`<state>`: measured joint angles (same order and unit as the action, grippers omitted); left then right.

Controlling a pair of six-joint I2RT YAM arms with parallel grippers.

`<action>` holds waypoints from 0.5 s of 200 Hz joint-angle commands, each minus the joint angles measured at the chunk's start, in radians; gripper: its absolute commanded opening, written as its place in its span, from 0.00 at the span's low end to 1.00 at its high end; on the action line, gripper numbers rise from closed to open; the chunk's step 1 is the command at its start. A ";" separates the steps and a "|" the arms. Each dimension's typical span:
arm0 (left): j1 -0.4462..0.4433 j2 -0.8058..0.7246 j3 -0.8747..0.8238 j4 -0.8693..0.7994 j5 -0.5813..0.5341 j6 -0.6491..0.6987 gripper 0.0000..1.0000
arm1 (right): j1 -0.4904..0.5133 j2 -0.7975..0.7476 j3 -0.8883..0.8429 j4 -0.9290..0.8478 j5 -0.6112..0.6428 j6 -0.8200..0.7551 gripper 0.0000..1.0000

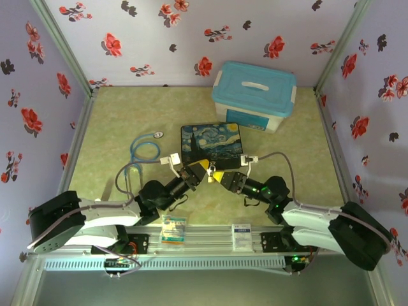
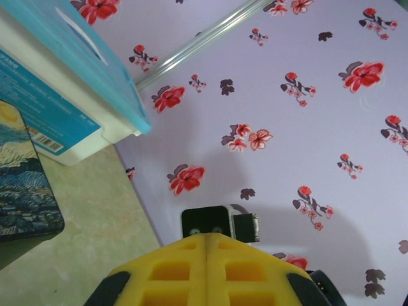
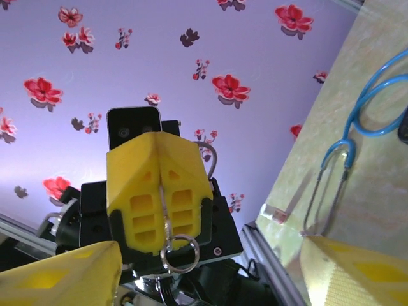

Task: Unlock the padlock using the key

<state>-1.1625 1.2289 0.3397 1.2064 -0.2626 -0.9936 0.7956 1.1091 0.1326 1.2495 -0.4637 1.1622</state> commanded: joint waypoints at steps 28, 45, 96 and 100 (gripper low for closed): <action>-0.006 0.004 0.009 0.070 -0.027 -0.013 0.00 | 0.062 0.037 0.067 0.136 0.010 -0.009 0.62; -0.006 0.005 0.008 0.073 -0.032 -0.012 0.00 | 0.067 0.032 0.067 0.136 0.017 -0.012 0.50; -0.006 0.002 0.013 0.079 -0.036 0.012 0.00 | 0.072 0.038 0.064 0.136 0.033 -0.022 0.34; -0.006 0.004 0.014 0.079 -0.035 0.011 0.00 | 0.073 0.038 0.065 0.136 0.035 -0.024 0.34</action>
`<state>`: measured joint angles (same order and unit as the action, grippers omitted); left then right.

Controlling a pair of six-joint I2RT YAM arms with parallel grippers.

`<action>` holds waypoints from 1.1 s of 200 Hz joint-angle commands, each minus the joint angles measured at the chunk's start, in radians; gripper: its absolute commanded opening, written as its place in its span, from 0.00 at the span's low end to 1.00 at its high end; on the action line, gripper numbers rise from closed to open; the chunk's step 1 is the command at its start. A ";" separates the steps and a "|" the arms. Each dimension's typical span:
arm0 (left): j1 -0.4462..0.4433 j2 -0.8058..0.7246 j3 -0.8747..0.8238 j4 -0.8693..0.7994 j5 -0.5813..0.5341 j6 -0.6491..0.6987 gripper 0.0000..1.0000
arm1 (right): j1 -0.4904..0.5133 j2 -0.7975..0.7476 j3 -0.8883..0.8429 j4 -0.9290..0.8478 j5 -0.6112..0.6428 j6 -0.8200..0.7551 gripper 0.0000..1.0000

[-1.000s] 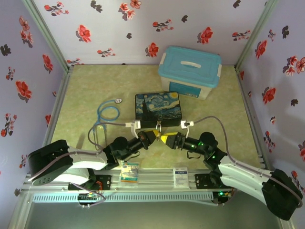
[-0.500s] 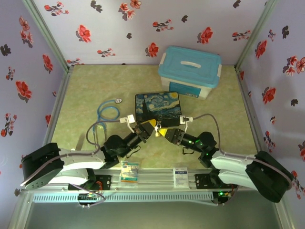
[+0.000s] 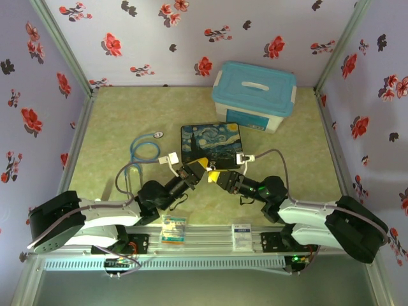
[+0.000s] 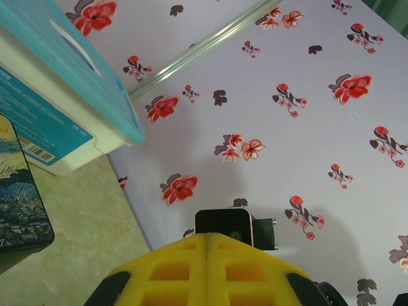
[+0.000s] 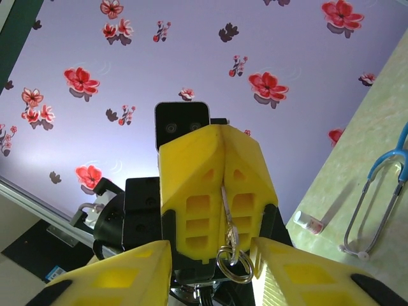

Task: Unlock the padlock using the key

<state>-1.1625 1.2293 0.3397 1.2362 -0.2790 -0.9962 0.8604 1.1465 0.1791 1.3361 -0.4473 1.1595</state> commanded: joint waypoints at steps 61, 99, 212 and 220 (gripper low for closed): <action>-0.007 0.029 0.016 0.053 -0.017 -0.012 0.00 | 0.008 -0.001 0.022 0.049 0.023 -0.029 0.17; -0.008 0.023 0.011 0.052 -0.018 -0.008 0.00 | 0.006 -0.007 0.002 0.049 0.048 -0.034 0.04; -0.008 0.063 -0.019 0.048 -0.024 -0.049 0.21 | 0.005 -0.046 0.002 -0.095 0.053 -0.091 0.00; -0.007 0.065 -0.021 0.048 -0.027 -0.048 0.18 | 0.005 -0.046 0.009 -0.108 0.046 -0.094 0.00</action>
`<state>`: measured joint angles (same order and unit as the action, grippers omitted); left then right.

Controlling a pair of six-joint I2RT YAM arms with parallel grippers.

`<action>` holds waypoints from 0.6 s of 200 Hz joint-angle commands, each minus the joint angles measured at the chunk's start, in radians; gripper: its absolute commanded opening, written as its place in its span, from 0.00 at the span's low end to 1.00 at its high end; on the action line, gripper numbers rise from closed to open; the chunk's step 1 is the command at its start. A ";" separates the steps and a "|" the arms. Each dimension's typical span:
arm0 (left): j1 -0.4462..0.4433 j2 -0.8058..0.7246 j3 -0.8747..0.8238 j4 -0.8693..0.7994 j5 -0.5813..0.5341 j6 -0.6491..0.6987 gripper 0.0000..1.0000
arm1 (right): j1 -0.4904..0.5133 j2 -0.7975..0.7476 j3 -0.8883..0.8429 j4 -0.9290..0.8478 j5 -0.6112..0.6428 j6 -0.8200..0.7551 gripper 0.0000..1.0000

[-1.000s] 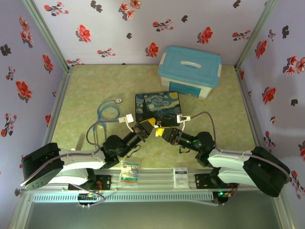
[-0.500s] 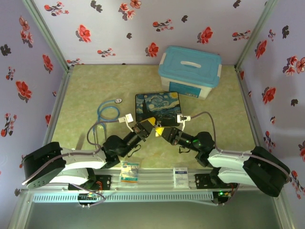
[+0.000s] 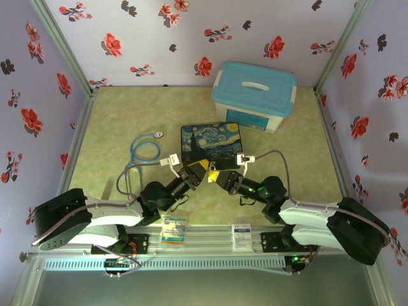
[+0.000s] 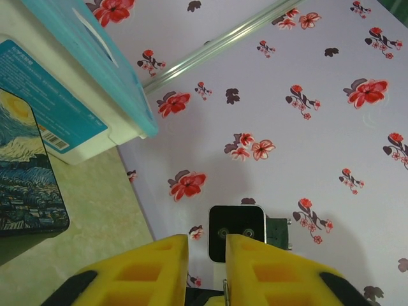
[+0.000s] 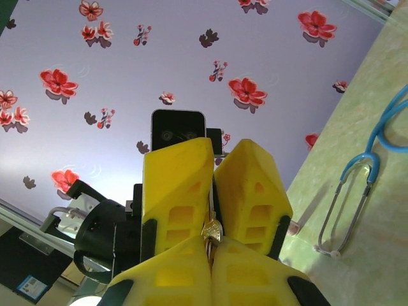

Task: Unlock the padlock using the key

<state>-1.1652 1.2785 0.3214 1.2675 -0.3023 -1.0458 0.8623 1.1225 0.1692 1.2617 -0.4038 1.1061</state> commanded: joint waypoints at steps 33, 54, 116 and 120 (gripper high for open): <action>-0.005 0.013 -0.005 0.014 -0.002 0.004 0.00 | 0.000 -0.018 0.017 -0.039 0.006 -0.045 0.00; -0.005 0.009 -0.012 0.015 -0.004 -0.001 0.00 | -0.002 -0.025 0.015 -0.039 0.009 -0.042 0.17; -0.005 0.003 -0.004 0.018 -0.011 -0.009 0.00 | -0.003 -0.043 0.019 -0.030 0.026 -0.036 0.48; -0.005 0.005 -0.003 0.019 -0.011 -0.010 0.00 | -0.002 -0.041 0.019 -0.027 0.027 -0.037 0.48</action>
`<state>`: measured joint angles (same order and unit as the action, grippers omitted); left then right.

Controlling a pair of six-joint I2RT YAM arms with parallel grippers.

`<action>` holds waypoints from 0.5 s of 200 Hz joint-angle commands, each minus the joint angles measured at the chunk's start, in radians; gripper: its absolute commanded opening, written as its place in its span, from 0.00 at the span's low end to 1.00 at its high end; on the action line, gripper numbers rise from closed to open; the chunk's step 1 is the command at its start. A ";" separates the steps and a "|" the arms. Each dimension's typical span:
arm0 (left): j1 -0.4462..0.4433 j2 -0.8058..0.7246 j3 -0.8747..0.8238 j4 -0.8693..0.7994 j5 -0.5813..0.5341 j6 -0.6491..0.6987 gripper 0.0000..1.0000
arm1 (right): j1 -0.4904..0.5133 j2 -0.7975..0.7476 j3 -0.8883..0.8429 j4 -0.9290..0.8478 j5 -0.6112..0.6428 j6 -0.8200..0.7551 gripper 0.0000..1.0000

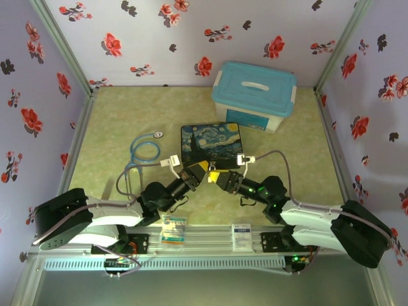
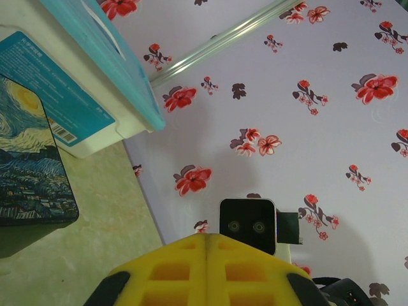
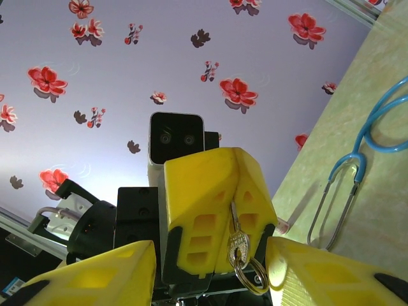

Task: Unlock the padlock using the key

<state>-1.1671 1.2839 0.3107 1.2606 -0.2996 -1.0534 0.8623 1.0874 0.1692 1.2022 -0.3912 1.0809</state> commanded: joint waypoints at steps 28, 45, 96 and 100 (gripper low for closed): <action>-0.002 -0.003 0.009 0.036 -0.011 -0.012 0.00 | -0.002 0.029 0.030 0.078 0.016 -0.006 0.46; -0.002 -0.012 0.008 0.034 -0.011 -0.009 0.00 | -0.003 0.072 0.038 0.125 0.003 0.009 0.43; -0.002 -0.022 -0.005 0.037 -0.015 -0.021 0.00 | 0.004 0.120 0.042 0.184 0.007 0.021 0.21; -0.002 -0.022 -0.007 0.038 -0.019 -0.024 0.00 | 0.002 0.116 0.039 0.183 0.010 0.018 0.19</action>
<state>-1.1671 1.2835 0.3103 1.2617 -0.2996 -1.0683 0.8623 1.2232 0.1947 1.3109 -0.3923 1.1080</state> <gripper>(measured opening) 0.042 0.225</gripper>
